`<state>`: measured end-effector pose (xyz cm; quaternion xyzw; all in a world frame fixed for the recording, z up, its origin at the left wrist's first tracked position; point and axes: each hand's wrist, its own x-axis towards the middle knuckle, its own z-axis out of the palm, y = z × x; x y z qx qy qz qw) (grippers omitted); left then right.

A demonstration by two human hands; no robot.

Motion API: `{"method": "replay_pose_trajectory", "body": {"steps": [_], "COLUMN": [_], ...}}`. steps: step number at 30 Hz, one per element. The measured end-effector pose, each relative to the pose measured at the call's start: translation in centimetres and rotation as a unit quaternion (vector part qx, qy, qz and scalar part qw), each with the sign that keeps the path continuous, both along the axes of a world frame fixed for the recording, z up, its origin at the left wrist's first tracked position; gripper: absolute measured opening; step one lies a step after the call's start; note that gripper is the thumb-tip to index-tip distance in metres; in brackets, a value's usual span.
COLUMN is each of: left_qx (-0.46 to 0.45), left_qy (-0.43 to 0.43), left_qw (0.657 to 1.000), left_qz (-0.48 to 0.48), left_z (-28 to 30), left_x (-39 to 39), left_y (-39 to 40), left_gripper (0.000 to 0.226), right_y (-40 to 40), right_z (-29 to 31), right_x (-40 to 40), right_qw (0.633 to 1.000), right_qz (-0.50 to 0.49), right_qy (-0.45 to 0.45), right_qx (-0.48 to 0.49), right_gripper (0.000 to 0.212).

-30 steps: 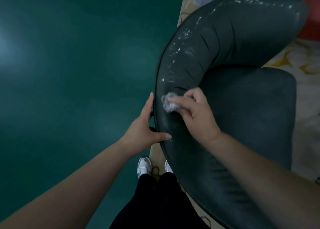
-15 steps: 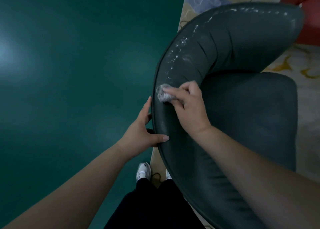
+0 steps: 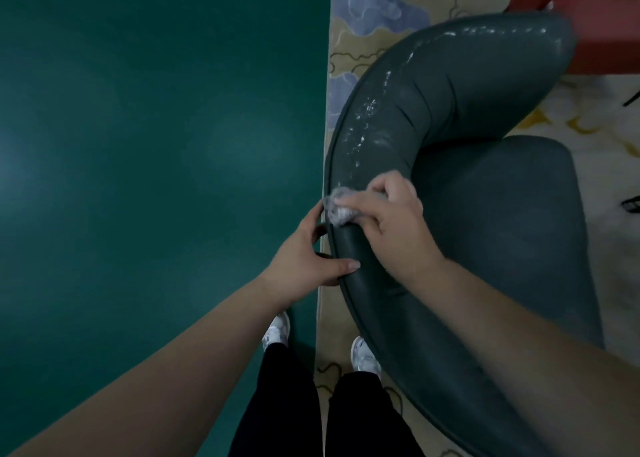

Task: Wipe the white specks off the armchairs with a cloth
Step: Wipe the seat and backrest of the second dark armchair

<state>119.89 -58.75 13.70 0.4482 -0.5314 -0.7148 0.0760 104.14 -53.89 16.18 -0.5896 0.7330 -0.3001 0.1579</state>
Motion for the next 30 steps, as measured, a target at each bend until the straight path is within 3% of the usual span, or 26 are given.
{"method": "replay_pose_trajectory", "body": {"steps": [3,9,17,22,25,30], "left_qx": [0.020,0.043,0.006,0.004,-0.004,-0.011], "left_qy": [0.003,0.038,0.070,0.068,0.062,0.045], "left_qw": [0.999,0.997,0.991,0.990,0.989,0.987], "left_qz": [-0.036,-0.057,-0.110,-0.120,-0.133,-0.152], "left_z": [-0.3,-0.9,-1.0,-1.1,-1.1,-1.0], "left_x": [0.1,-0.7,-1.6,-2.0,-2.6,-4.1], "left_y": [-1.0,-3.7,-7.9,-9.3,-10.7,-12.9], "left_gripper": [0.112,0.112,0.105,0.099,0.102,0.108], "right_y": [1.6,-5.4,-2.0,-9.3,-11.3,-6.5], "right_z": [0.2,0.6,0.3,1.1,0.9,0.0], "right_x": [1.2,-0.4,1.5,-1.4,-2.9,-1.0], "right_qw": [1.000,0.997,0.994,0.991,0.990,0.994], "right_qz": [-0.010,-0.079,-0.103,-0.101,-0.118,-0.109], "right_qy": [0.006,-0.001,0.020,0.079,0.056,0.011], "right_qx": [0.016,0.026,0.017,0.038,0.059,0.016], "right_gripper": [0.032,0.030,0.034,0.023,0.026,0.037]}}
